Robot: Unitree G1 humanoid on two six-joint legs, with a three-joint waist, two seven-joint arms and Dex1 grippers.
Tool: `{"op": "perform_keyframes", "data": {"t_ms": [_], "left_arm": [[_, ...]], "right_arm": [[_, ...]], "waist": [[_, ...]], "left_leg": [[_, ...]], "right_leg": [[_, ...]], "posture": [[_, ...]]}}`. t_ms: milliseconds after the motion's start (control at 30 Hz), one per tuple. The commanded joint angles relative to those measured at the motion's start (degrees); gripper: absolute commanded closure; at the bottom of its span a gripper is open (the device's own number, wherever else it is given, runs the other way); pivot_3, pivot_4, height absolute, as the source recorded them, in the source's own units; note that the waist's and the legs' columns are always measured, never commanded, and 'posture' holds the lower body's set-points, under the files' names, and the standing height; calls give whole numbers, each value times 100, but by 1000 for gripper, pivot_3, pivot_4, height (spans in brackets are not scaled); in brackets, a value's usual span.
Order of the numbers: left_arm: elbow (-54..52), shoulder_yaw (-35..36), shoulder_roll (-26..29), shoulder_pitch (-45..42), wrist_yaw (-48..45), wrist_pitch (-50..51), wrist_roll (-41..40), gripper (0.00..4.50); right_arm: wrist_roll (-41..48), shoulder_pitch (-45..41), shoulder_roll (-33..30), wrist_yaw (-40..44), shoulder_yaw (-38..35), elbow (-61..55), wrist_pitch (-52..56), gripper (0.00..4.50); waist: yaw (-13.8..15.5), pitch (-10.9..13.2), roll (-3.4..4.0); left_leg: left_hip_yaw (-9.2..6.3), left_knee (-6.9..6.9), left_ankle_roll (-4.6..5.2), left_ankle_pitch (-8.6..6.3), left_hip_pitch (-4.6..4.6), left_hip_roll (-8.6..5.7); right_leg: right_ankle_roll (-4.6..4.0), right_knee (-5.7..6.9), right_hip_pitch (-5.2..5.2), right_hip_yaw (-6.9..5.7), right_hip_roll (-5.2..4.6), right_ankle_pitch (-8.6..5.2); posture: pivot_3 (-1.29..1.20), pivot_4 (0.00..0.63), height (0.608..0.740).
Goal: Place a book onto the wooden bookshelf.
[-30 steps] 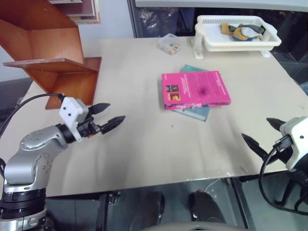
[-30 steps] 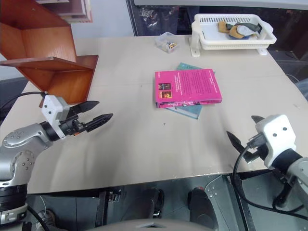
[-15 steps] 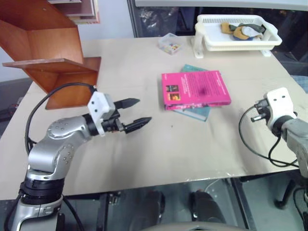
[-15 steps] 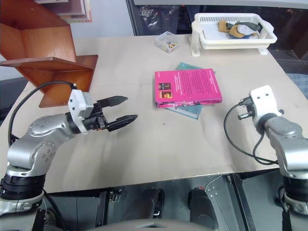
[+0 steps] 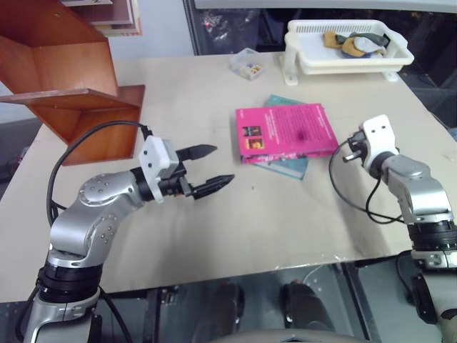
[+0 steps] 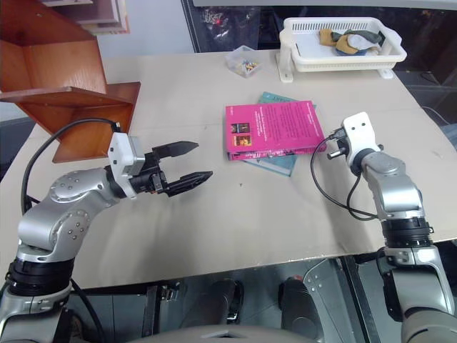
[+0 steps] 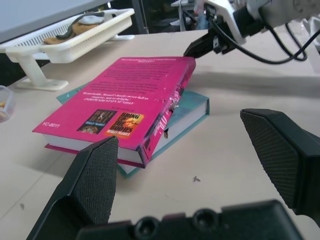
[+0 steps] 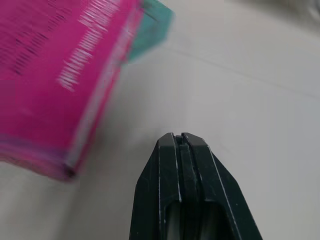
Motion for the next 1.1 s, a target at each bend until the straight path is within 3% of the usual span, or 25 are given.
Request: {"op": "perform_keyframes", "data": {"t_ms": [33, 333, 667, 1100], "left_arm": [[-223, 140, 1, -69, 62, -7, -96, 0], [-161, 156, 31, -56, 65, -31, -131, 0], [4, 82, -29, 14, 136, -67, -1, 0], [183, 19, -453, 111, 986, 590, 141, 0]], "right_arm": [[43, -105, 35, 220, -26, -177, -215, 4451], [327, 238, 226, 661, 25, -1092, 113, 4451], [528, 611, 499, 585, 196, -2235, 839, 4451], [440, 668, 811, 361, 401, -2496, 992, 4451]], "waist": [[0, 0, 0], [0, 1, 2], [0, 2, 3], [3, 2, 3]], "left_leg": [[0, 0, 0, 0, 0, 0], [-1, 0, 0, 0, 0, 1], [-1, 0, 0, 0, 0, 1], [-2, 1, -1, 0, 1, -1]], "right_leg": [[0, 0, 0, 0, 0, 0], [0, 3, -2, 1, 0, 0], [0, 4, -3, 1, -1, 0], [0, 5, -3, 0, 0, 0]], "posture": [[0, 150, 740], [0, 150, 740], [0, 150, 740], [0, 150, 740]]}}
